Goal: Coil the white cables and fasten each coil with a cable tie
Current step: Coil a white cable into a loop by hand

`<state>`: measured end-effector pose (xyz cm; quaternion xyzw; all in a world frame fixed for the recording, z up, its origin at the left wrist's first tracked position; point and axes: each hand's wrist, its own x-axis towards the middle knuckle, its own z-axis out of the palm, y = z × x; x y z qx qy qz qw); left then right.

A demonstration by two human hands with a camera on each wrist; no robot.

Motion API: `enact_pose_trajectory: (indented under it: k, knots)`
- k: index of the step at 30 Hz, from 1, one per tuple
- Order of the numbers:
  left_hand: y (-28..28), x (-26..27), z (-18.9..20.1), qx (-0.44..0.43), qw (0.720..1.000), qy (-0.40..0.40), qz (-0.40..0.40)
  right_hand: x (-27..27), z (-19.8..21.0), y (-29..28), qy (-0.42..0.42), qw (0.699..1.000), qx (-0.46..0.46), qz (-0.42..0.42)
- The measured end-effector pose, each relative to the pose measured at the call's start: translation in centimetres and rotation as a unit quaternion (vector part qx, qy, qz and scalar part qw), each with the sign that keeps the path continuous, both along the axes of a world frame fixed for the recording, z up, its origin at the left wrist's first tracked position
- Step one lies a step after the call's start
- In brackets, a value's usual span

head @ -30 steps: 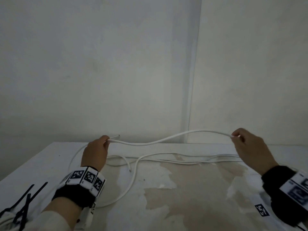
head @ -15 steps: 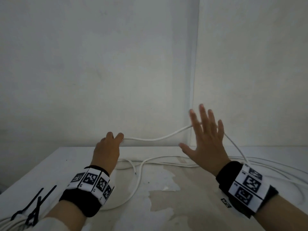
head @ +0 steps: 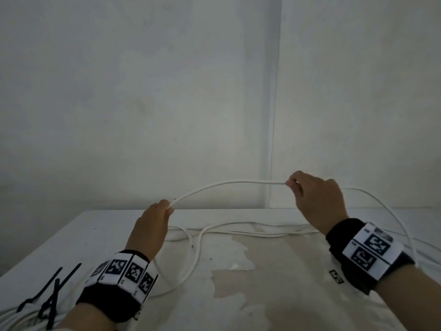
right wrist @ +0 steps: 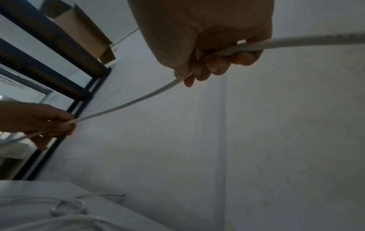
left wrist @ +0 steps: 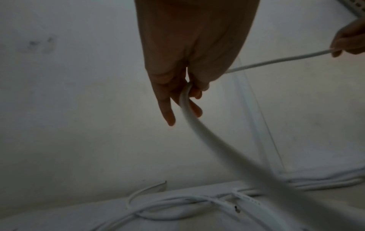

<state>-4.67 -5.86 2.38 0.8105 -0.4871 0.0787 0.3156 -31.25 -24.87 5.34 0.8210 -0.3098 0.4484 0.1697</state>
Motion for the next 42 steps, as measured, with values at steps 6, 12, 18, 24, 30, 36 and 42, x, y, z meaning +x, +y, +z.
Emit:
enact_pose_trajectory:
  k: [6,12,18,24,30,36,42]
  knots:
    - [1.0,0.2,-0.4,-0.019,0.992,0.121,0.027,-2.0,-2.9,-2.2,0.025,0.997,0.059,-0.040]
    - [1.0,-1.8,0.8,-0.156,0.953,0.257,-0.032,0.2,-5.6,-1.5,0.097,0.995,0.002,-0.023]
    - [1.1,-4.7,1.4,-0.231,0.935,0.257,-0.082,3.5,-7.2,0.4,0.213,0.976,0.033,0.009]
    - [0.9,-5.8,0.7,-0.147,0.975,0.122,-0.116,6.5,-7.3,4.0,0.187,0.966,-0.063,0.167]
    - [1.7,-5.6,-0.6,-0.037,0.989,0.064,-0.126,8.2,-5.7,7.0,0.114,0.952,-0.075,0.274]
    - [3.0,-6.7,-0.3,0.000,0.959,0.242,-0.146,7.6,-3.1,8.0,0.054,0.922,0.112,0.366]
    - [3.5,-9.1,0.2,-0.020,0.935,0.308,-0.176,6.1,-2.4,8.7,0.063,0.861,0.360,0.354]
